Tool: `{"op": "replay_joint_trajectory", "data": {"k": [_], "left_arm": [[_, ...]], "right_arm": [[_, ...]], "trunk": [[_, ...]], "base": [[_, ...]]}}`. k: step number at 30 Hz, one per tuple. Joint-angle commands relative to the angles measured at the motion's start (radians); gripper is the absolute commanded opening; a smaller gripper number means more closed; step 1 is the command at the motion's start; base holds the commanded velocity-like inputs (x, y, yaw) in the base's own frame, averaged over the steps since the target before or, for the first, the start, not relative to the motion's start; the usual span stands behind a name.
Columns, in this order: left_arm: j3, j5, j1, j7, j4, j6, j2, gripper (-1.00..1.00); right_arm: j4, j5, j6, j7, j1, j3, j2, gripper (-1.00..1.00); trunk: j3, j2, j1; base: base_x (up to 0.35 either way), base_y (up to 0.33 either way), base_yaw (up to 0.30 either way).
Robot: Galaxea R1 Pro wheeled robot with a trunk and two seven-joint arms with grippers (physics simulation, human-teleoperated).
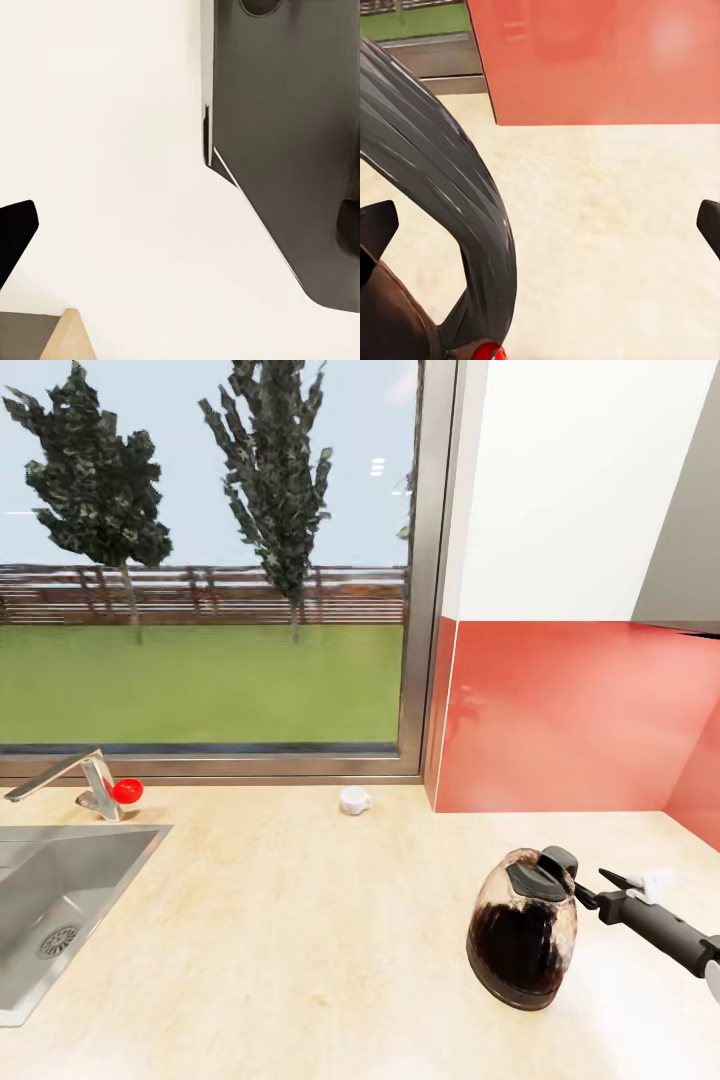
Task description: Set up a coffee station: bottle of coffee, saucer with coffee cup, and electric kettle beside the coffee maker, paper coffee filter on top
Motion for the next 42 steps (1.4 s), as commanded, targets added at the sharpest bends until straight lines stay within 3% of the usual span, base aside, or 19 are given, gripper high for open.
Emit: {"op": "replay_joint_trajectory", "data": {"k": [1,20,27,42], "left_arm": [[-0.009,0.01,0.0,0.003,-0.003,0.007,0.0,1.0],[-0.01,0.008,0.001,0.003,-0.001,0.007,-0.014,1.0],[-0.01,0.008,0.0,0.003,0.0,0.007,-0.015,1.0],[-0.01,0.009,0.0,0.003,0.0,0.007,-0.015,1.0]], "right_arm": [[0.001,-0.009,0.006,0.003,-0.001,-0.001,0.0,1.0],[0.0,-0.009,-0.026,-0.015,-0.001,-0.001,0.015,1.0],[0.001,-0.009,-0.027,-0.045,-0.001,-0.001,0.037,1.0],[0.0,-0.01,-0.028,-0.049,-0.002,-0.001,0.045,1.0]], "trunk": [[-0.001,-0.001,0.0],[-0.001,-0.001,0.0],[-0.001,-0.001,0.0],[-0.001,-0.001,0.0]], "base": [[0.0,0.0,0.0],[0.0,0.0,0.0],[0.0,0.0,0.0],[0.0,0.0,0.0]]}}
